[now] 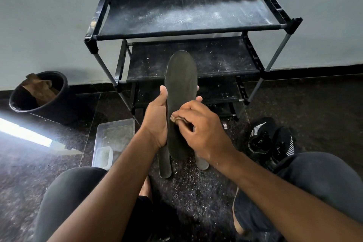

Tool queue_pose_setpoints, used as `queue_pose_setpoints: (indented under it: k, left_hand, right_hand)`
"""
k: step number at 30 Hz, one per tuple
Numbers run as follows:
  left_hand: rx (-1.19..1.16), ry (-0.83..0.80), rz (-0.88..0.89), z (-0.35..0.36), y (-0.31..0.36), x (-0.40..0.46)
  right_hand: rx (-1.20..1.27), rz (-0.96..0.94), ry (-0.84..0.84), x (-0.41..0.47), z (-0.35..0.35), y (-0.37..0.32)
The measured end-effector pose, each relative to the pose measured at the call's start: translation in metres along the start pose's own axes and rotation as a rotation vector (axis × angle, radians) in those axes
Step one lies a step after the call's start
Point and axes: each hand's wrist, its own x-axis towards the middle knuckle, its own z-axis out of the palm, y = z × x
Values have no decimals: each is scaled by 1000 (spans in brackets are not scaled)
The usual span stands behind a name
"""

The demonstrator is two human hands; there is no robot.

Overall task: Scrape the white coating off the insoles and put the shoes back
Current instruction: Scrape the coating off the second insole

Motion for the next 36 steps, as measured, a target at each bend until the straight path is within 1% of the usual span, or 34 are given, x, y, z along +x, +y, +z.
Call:
queue_pose_setpoints:
  k: [3,5,8,10,13,16,22,25,27,29,34,36]
  left_hand:
    - [-10,16,17,1,0,1]
    - [-50,53,65,-4,5,2]
    - [-103,68,88,-9,11,2]
    - [-72,55,72,-7,7,2]
    - [26,13,22,-1,-1,2]
    - [38,-14,7,1,-1,1]
    - [-77,50,79,-6,10,2]
    - [-69,54,70,-4,8,1]
    - [-28,26,55,-2,4,1]
    - [-20,14,50,-2,3,1]
    - [-130,48,73,-4,8,2]
    - [-155,58,74,-5,9,2]
  right_hand:
    - [19,-4,-9,-2,0,-4]
    - [51,-52,-78,-8,0,-11]
    - [55,-84,-158,-11,0,-16]
    - [27,-74,-153,-8,0,-12]
    - [-10,-26,-72,1,-3,-2]
    - [-18,28,-11,6,-6,4]
    - [14,-50,-150,-7,-3,-14]
    - [-10,-49,-107,0,-3,-6]
    - [-31,-8,-47,4,-3,2]
    - [-16,21,-30,4,-5,3]
    - [15,-73,-161,-12,-3,-18]
    - [24,-96,-159,-11,0,-17]
